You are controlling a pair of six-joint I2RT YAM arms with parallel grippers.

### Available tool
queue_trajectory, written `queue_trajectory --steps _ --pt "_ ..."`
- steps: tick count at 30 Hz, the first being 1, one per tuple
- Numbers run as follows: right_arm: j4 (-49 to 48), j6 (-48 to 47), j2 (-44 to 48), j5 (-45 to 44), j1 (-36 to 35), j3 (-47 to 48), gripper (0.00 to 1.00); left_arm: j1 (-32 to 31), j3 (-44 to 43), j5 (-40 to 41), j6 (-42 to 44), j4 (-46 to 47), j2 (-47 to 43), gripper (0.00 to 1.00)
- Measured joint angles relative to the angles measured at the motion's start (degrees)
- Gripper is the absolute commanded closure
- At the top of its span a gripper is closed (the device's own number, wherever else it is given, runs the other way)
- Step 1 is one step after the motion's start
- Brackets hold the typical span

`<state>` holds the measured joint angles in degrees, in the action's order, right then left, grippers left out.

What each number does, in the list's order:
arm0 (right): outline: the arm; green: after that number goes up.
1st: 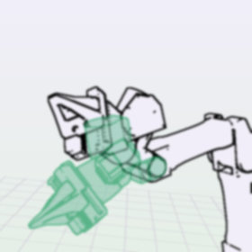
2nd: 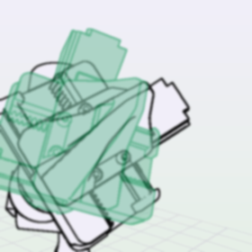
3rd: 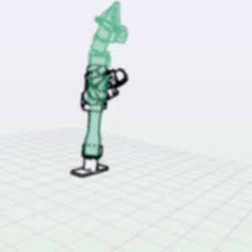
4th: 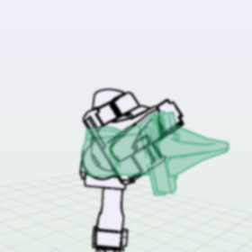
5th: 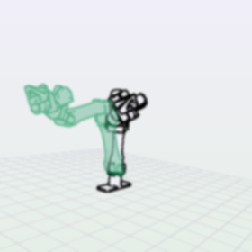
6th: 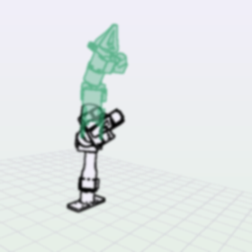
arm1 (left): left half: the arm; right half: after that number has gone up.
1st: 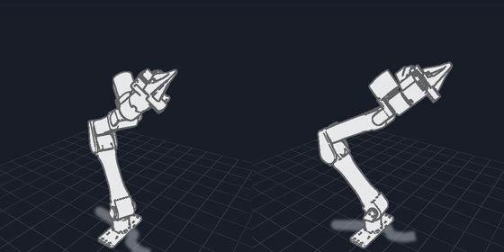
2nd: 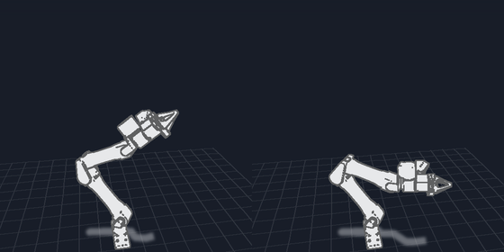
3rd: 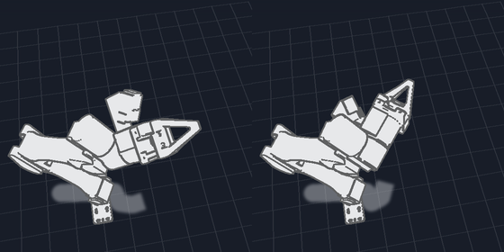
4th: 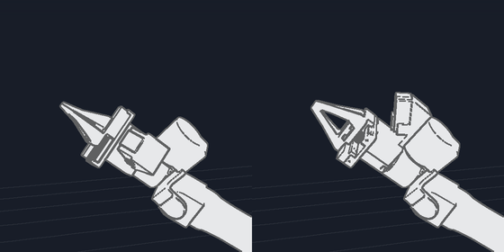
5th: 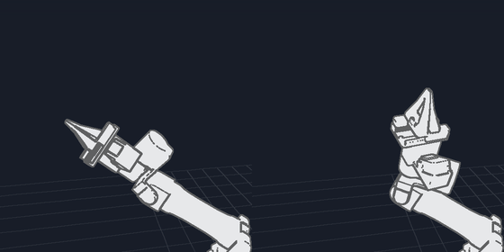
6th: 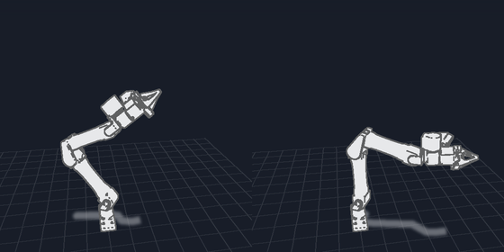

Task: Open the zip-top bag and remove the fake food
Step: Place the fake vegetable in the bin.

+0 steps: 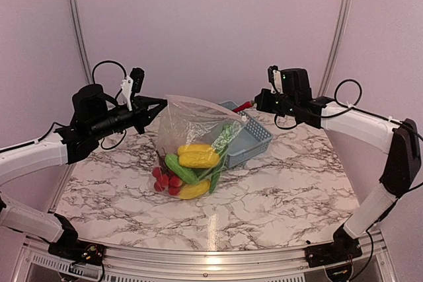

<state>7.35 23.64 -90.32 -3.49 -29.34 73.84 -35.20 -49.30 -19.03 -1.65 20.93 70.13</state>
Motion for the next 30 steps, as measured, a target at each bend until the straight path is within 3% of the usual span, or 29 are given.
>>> queue_trajectory --steps 13,19,26,30 --pt "-8.7 3.8 -6.8 5.0 0.4 -4.0 1.0 0.0 0.0 0.0 0.0 -0.6 -0.5 1.0" --pt "-9.0 4.1 -9.1 5.5 0.4 -4.8 0.92 0.0 0.0 -0.2 -0.1 -0.6 -0.5 1.0" --pt "-8.2 3.5 -9.3 5.5 0.4 -4.7 0.58 0.0 0.0 -0.5 -0.3 -0.6 -0.5 1.0" --pt "-5.3 2.5 -9.3 5.2 0.4 -3.8 0.47 0.0 0.0 -0.5 -0.5 -0.5 -0.5 1.0"
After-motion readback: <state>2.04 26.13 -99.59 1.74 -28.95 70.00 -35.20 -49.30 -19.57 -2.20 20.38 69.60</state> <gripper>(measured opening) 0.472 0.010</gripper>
